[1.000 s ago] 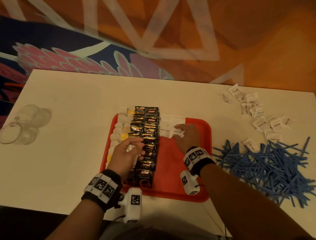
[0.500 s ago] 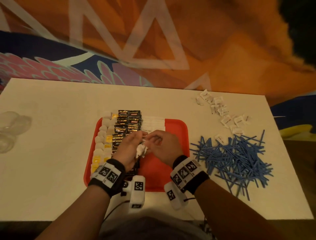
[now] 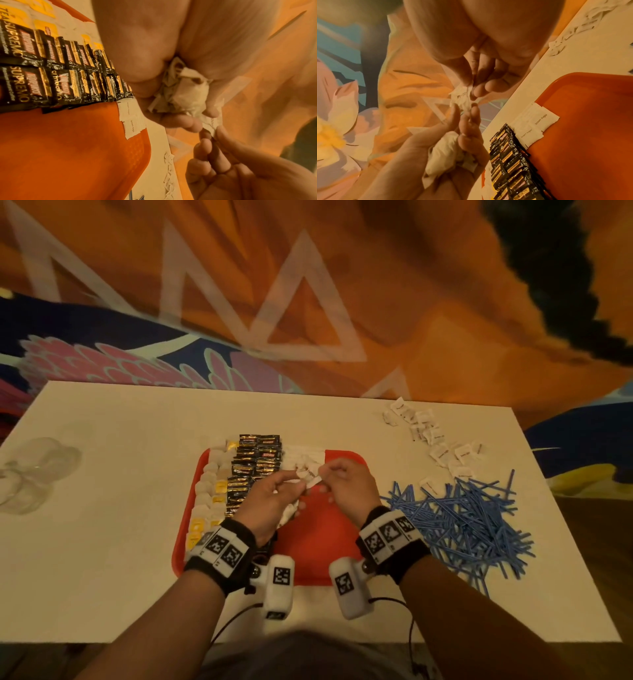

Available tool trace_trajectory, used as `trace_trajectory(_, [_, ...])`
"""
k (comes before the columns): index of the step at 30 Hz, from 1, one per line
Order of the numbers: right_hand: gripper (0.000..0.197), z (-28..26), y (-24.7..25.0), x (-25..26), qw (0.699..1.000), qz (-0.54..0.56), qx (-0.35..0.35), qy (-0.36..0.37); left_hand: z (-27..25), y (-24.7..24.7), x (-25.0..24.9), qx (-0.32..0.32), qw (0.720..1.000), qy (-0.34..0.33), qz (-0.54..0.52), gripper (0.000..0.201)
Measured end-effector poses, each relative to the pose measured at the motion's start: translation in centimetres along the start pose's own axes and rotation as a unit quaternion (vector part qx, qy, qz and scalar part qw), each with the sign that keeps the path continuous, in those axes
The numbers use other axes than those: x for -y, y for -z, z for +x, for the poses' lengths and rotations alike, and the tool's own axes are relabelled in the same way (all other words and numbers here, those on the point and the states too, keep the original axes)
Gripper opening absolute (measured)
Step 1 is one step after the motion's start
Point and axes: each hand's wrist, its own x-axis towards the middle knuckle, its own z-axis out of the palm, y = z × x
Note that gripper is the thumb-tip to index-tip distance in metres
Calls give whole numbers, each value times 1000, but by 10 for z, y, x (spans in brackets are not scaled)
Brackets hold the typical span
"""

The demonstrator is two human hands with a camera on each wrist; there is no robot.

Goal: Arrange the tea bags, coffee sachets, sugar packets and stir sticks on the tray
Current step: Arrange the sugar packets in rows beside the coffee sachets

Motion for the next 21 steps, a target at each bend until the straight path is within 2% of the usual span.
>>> trace_trajectory(7, [8,-8,10,-3,1000,24,19,4,-2,-8,-5,-48,997,-53,6,10])
trace_trajectory(12, [10,-12,19,-6,997,67,-23,6,-3,-18,-10,-67,996,-52,-29,18])
trace_trajectory(15, [12,-15,21,-6,994,104,-17,-6,-2,-25,-7,-59,997,-50,-12,30])
trace_trajectory(16, [13,-15,21,-6,993,117,-7,-9,-1,-26,-6,-55,997,-48,-3,27])
trace_trajectory(18, [11,-14,22,-7,993,121,6,-8,0,-27,-5,-32,999,-40,14,6])
trace_trajectory(21, [8,-15,26,-8,996,84,23,12,-1,-27,-2,-7,999,-35,30,16])
